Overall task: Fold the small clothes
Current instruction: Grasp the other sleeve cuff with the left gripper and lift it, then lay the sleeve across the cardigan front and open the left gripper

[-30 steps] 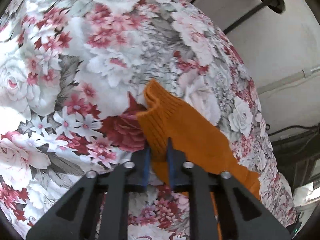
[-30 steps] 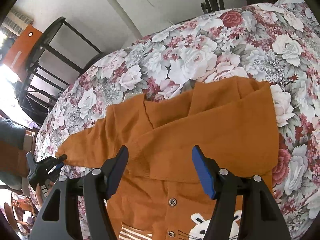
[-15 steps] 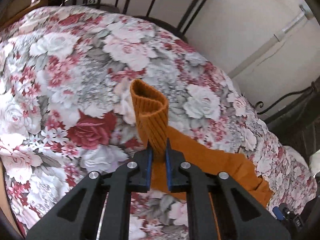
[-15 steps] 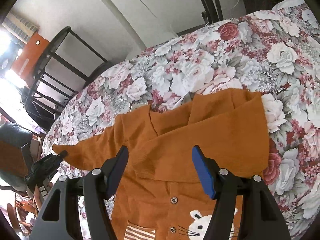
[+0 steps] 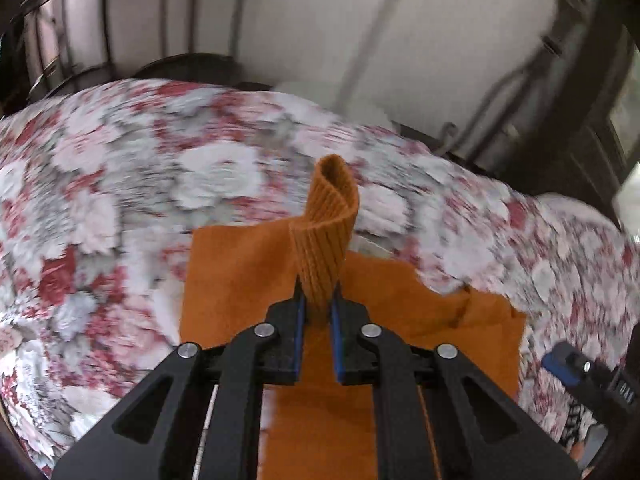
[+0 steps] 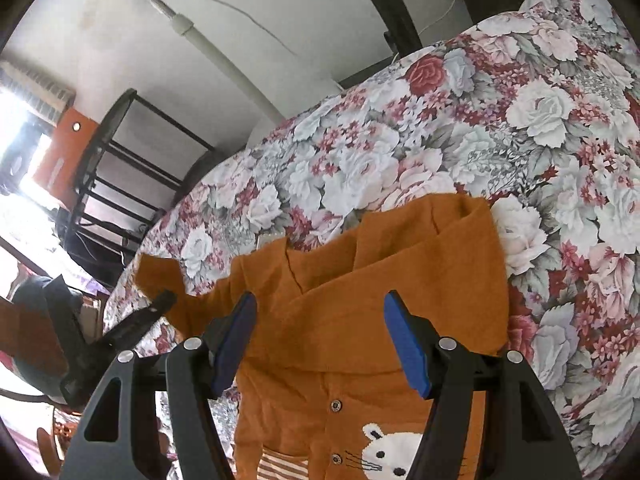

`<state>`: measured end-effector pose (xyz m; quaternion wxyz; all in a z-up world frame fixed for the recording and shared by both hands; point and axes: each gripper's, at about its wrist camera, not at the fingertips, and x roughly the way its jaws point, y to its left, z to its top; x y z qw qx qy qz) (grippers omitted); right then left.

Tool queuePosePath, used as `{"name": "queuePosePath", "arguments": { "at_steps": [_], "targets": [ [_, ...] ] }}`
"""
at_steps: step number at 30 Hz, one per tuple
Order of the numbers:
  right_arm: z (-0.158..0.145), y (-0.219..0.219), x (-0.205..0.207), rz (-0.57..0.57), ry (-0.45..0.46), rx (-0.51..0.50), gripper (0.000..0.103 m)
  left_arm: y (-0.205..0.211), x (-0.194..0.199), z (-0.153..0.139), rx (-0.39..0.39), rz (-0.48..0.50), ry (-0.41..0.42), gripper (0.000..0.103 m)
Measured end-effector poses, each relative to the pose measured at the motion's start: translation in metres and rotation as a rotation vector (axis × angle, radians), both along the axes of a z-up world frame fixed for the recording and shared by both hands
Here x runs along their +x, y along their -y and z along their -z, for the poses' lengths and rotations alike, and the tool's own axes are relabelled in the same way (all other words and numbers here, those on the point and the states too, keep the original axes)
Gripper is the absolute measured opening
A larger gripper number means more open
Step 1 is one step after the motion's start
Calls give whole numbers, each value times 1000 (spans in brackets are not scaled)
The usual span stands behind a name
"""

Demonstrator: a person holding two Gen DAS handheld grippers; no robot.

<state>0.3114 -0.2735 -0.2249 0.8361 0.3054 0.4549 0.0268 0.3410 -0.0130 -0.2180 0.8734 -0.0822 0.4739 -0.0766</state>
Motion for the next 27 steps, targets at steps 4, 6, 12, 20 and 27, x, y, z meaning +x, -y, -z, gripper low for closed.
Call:
{"name": "queuePosePath", "arguments": {
  "at_steps": [4,6,12,20,27],
  "targets": [
    [0,10,-5,9,-1,8,67,48,-7,3,34,87,3,10],
    [2,15,-7,13,-11,2,67,65,-10,6,43,115,-2,10],
    [5,29,-14,28,-29,-20,67,112,-21,17,80,201,-13,10],
    [13,48,-19,53,-52,-32,68,160,-39,38,139,302,-28,10],
    [34,50,-7,77,-97,12,68,165,-53,45,216,326,-18,62]
  ]
}}
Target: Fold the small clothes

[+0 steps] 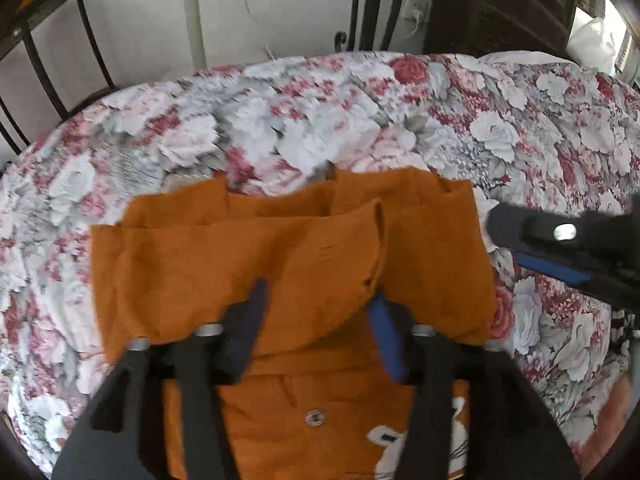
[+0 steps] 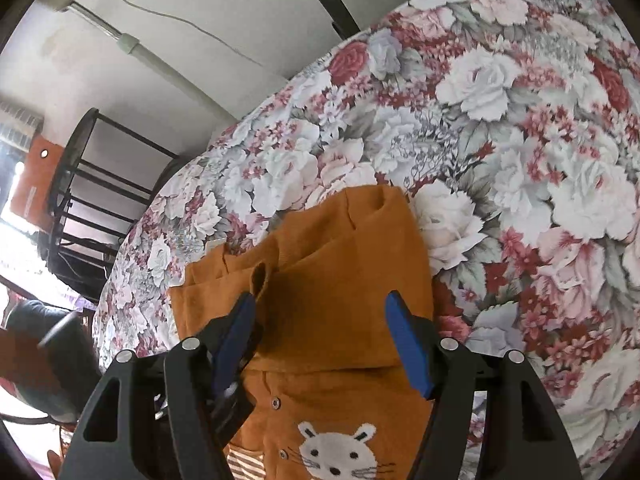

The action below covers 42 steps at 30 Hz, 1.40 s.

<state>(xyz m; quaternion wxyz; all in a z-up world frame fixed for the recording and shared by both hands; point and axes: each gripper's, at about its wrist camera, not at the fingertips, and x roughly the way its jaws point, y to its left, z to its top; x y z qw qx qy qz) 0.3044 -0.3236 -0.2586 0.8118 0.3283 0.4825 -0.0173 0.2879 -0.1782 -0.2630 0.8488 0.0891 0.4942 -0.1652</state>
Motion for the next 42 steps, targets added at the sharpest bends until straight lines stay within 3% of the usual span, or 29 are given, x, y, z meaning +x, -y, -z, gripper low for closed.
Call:
{"name": "queuePosePath", "arguments": {
  "at_steps": [2,4,8,13,17,19,21,22,23,24,28,31,32,34,36,37,39,41,42],
  "targets": [
    [8,-5,6,-3,-13,13,68,-20,4,-15,-30,-41,37,77],
    [19,-13,12,-11,-26,46,68,-41,11,-25,-59,-93,49,83],
    [40,-27,23,-20,-73,112,68,-87,29,-19,-63,-197,12,84],
    [54,-23,28,19,-110,30,68,-116,51,18,56,-272,-95,84],
    [63,-27,35,-3,-84,46,68,-125,60,45,75,-315,-149,84],
    [57,-42,43,-70,-42,-34,66,-126,60,43,57,-319,-121,84],
    [55,-54,47,-126,-12,-137,47,-123,60,37,44,-304,-80,84],
    [55,-58,47,-146,-11,-161,21,-121,60,35,48,-297,-62,84],
    [56,-63,48,-163,-11,-167,6,-121,61,35,55,-297,-53,84],
    [53,-64,47,-171,5,-152,5,-122,62,36,66,-304,-46,84],
    [25,-65,39,-187,77,-240,5,-126,64,32,33,-318,-30,84],
    [60,-40,42,-121,-57,-237,5,-119,64,36,102,-304,-23,95],
    [72,-34,43,-101,-86,-214,5,-116,67,53,165,-299,-68,97],
    [70,-31,42,-87,-93,-185,8,-116,68,74,186,-309,-144,98],
    [50,-31,37,-61,-41,-199,13,-122,69,68,148,-335,-142,97],
    [31,-36,33,-62,32,-236,16,-124,71,60,139,-342,-126,97],
    [16,-49,34,-103,104,-287,20,-127,69,36,112,-356,-25,97],
    [22,-65,43,-180,99,-271,21,-123,68,31,104,-335,0,97],
    [33,-70,45,-210,67,-256,23,-119,70,40,143,-317,-26,97]
  ]
}}
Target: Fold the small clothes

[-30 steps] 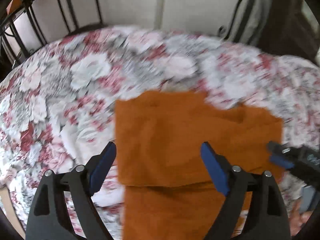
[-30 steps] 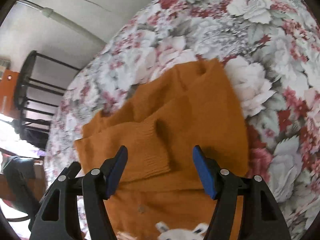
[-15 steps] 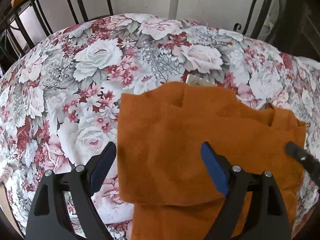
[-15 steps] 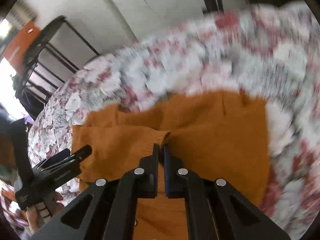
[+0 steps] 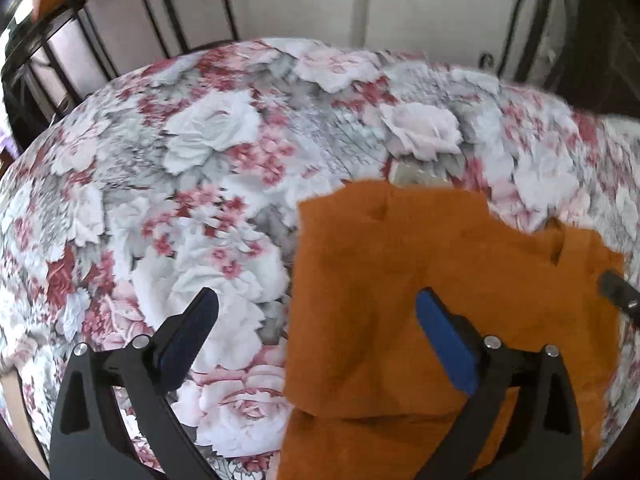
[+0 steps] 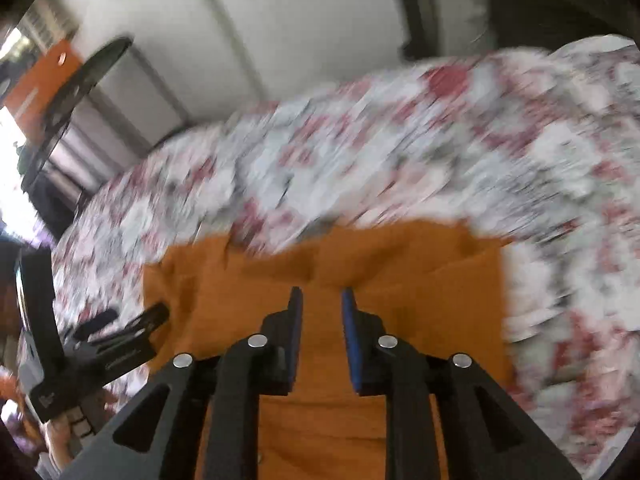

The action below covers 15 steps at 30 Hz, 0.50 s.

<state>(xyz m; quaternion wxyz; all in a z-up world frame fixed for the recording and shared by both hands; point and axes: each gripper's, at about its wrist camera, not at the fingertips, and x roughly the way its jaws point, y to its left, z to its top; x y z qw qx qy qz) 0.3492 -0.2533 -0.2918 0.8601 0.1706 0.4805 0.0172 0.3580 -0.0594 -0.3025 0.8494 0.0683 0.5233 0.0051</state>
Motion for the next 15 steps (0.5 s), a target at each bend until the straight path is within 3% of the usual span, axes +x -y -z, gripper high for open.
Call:
{"name": "queuePosePath", "arguments": {
  "at_steps": [2,3,6,8,10,13,14,15],
  "targets": [
    [41,-14,8,-71,-156,-10,29,7,3,39,93,26,-133,99],
    [47,-15,6,-78,-152,-26,29,3,1,42,74,2,-127,99],
    [24,-26,3,-81,-117,-73,30,-1,4,20,45,-15,-119,97],
    [-2,-30,-6,-93,-52,-51,43,-1,-3,-9,-18,0,-40,98],
    [-5,-36,-13,-110,-66,-53,53,6,-10,-21,-54,53,-44,98],
    [31,-34,-13,-128,-214,-48,56,20,-15,19,90,106,-192,99],
    [44,-33,-14,-136,-238,-43,56,20,-18,37,93,109,-241,99],
    [43,-32,-15,-145,-244,-48,56,13,-22,38,55,73,-232,99]
  ]
}}
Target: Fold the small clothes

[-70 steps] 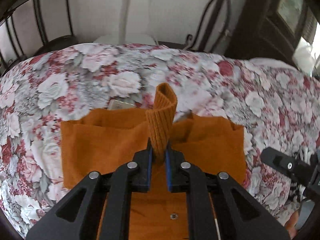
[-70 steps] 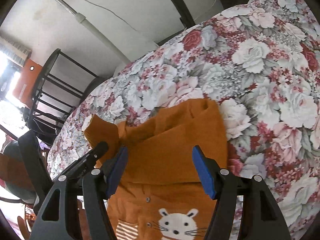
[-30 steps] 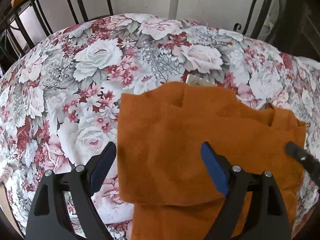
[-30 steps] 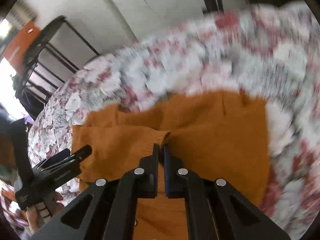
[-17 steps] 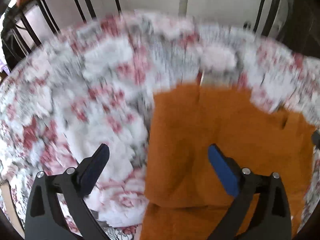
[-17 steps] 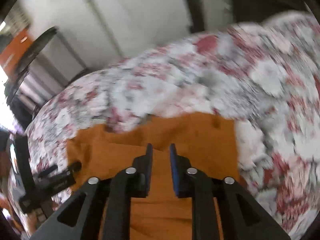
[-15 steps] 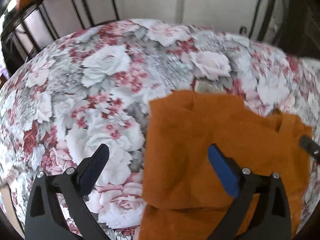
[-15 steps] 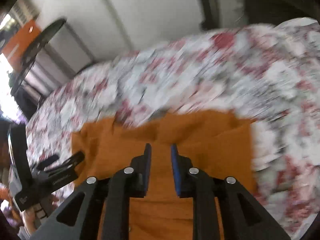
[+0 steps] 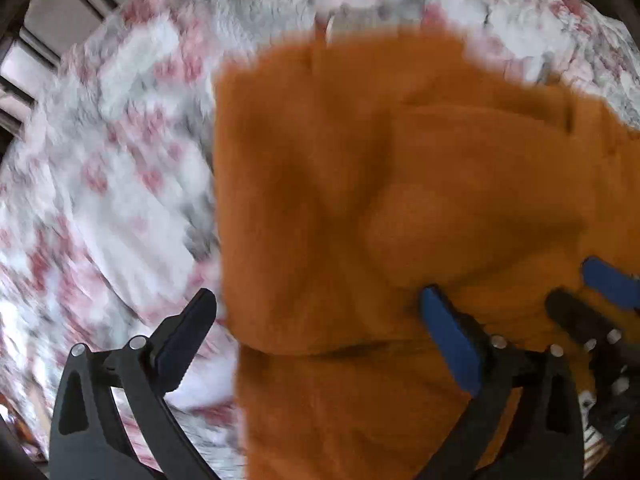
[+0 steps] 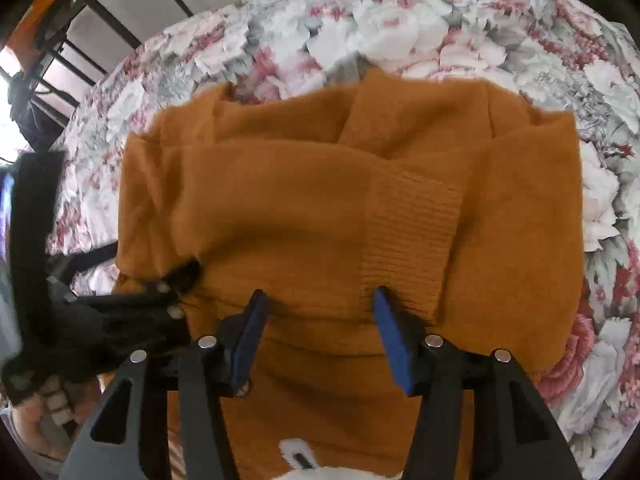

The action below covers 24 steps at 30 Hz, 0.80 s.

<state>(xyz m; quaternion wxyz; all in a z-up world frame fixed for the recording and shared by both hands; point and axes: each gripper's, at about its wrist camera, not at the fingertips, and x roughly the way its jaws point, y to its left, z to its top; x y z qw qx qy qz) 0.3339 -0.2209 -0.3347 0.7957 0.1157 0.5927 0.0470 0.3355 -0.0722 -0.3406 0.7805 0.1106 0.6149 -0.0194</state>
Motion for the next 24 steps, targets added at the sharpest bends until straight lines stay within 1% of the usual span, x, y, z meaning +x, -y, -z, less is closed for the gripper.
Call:
{"name": "queuePosePath", "arguments": {
  "at_steps": [1,2,3,4,6,7,9,10,13,14,16,19,21,23,24],
  "targets": [
    [-9,1,-2,13,-9,4,55,-6,-1,-8,-35,-36,-15,99],
    [-23,5,-7,39,-4,40,55,-9,0,-14,-58,-39,-38,98],
    [-33,5,-12,50,17,84,55,-13,-1,-24,-93,-33,-56,98],
    [-51,9,-22,55,57,130,56,-22,-7,-39,-141,-33,-36,98],
    [-67,13,-38,55,85,107,58,-35,-20,-52,-150,-49,-3,98],
    [-71,15,-48,59,86,98,58,-41,-28,-54,-145,-47,-16,98],
    [-69,23,-67,83,64,102,58,-52,-43,-53,-139,-38,-44,98],
    [-67,25,-71,93,54,104,58,-59,-56,-53,-129,-33,-50,98],
    [-62,43,-109,131,24,109,58,-78,-88,-54,-123,-32,-61,98],
    [-62,48,-124,146,14,120,58,-86,-100,-54,-145,-40,-80,98],
    [-61,49,-139,166,6,146,58,-102,-124,-50,-205,-69,-151,98],
    [-63,56,-167,204,-9,187,58,-112,-145,-46,-278,-90,-219,98],
    [-61,58,-185,232,-22,247,58,-114,-156,-45,-290,-91,-230,98],
    [-56,57,-199,247,-38,295,58,-116,-162,-45,-337,-88,-251,98],
    [-54,53,-203,246,-42,302,58,-115,-172,-47,-359,-86,-254,98]
  ]
}}
